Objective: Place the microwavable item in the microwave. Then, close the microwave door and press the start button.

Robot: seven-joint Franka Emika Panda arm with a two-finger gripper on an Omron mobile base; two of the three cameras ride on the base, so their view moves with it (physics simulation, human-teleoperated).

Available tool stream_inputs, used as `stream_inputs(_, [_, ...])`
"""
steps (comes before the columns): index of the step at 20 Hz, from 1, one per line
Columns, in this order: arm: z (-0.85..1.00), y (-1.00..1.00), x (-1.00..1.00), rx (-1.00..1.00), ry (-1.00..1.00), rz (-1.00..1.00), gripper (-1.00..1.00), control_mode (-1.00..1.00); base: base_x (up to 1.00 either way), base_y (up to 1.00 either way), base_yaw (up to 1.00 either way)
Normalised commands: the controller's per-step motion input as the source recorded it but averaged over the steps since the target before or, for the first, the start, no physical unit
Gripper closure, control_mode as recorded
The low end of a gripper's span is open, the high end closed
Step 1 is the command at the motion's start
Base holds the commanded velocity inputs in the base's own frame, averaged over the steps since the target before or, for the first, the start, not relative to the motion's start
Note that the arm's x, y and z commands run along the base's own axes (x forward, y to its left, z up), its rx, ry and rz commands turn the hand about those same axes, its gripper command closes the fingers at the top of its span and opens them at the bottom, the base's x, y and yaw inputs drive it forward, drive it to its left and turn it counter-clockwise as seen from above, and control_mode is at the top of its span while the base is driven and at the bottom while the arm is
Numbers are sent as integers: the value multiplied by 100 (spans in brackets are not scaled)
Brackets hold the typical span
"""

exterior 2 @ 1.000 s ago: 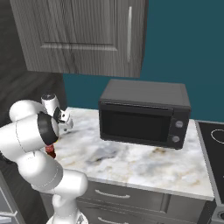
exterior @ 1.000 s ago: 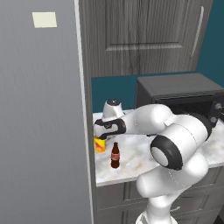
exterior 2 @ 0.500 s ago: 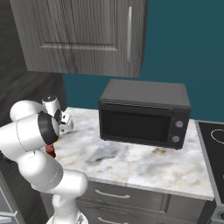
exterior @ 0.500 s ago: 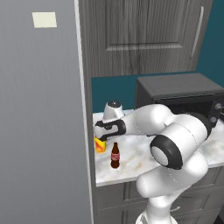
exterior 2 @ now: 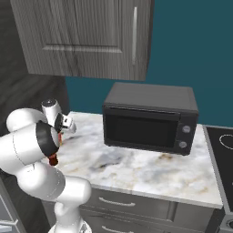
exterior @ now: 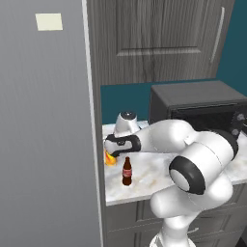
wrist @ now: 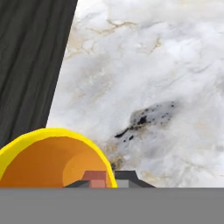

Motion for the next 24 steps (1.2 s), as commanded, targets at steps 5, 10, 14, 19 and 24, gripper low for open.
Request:
stream_inputs(5, [58,-49,-15,2,-22,0,100,-100,0,0,0])
stream_inputs(10, [69,-53,-4,3,-15,-2,100,-100,0,0,0])
stream_inputs(14, [81,-56,-11,1,-13,-5,100,-100,0,0,0])
stream_inputs(19, [56,-49,-48,0,0,-6,100,-100,0,0,0])
stream_inputs(24, [57,-40,-92,1,0,-7,100,-100,0,0,0])
